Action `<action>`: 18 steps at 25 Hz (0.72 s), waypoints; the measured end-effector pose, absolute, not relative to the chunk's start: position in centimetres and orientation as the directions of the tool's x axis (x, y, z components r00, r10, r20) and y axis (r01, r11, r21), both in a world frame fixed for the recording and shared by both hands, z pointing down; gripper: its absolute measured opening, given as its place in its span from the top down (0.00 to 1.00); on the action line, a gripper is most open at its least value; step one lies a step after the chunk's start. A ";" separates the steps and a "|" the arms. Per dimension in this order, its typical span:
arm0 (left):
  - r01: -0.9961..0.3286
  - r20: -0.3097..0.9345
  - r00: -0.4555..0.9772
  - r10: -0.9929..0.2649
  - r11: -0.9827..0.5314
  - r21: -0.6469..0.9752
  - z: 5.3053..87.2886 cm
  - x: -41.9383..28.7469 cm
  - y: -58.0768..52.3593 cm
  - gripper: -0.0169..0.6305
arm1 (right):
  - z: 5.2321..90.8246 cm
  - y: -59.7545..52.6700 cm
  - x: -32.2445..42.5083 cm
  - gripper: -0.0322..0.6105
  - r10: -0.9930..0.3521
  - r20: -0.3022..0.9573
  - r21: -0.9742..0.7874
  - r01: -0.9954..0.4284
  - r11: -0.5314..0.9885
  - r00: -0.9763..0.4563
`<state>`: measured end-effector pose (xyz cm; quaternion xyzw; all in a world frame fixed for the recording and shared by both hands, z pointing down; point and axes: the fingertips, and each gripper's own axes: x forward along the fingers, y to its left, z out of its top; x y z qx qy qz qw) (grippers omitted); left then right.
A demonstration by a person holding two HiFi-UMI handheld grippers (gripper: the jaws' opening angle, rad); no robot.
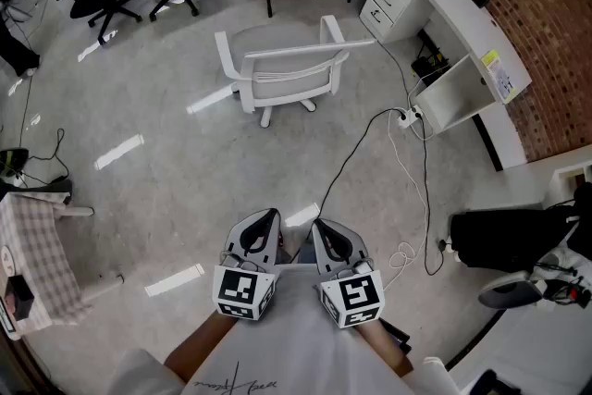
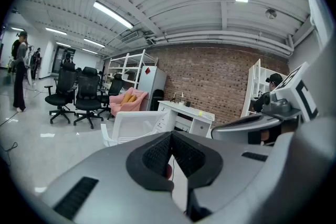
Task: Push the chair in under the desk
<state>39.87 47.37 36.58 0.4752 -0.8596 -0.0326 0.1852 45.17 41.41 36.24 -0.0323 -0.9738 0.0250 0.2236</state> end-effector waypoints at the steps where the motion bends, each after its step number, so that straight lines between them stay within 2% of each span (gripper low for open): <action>1: -0.807 0.289 -0.476 -0.830 0.544 0.231 36.7 40.0 47.4 0.97 | 36.4 41.6 45.3 0.91 0.075 0.436 -0.064 0.052 0.997 -0.897; 10: -0.812 0.311 -0.471 -0.826 0.544 0.214 37.6 40.4 47.4 0.97 | 37.1 41.0 46.2 0.91 0.062 0.451 -0.099 0.019 0.995 -0.890; 18: -0.794 0.339 -0.498 -0.798 0.577 0.193 38.5 38.0 46.7 0.96 | 37.1 39.2 43.9 0.91 0.099 0.403 -0.154 0.039 0.987 -0.910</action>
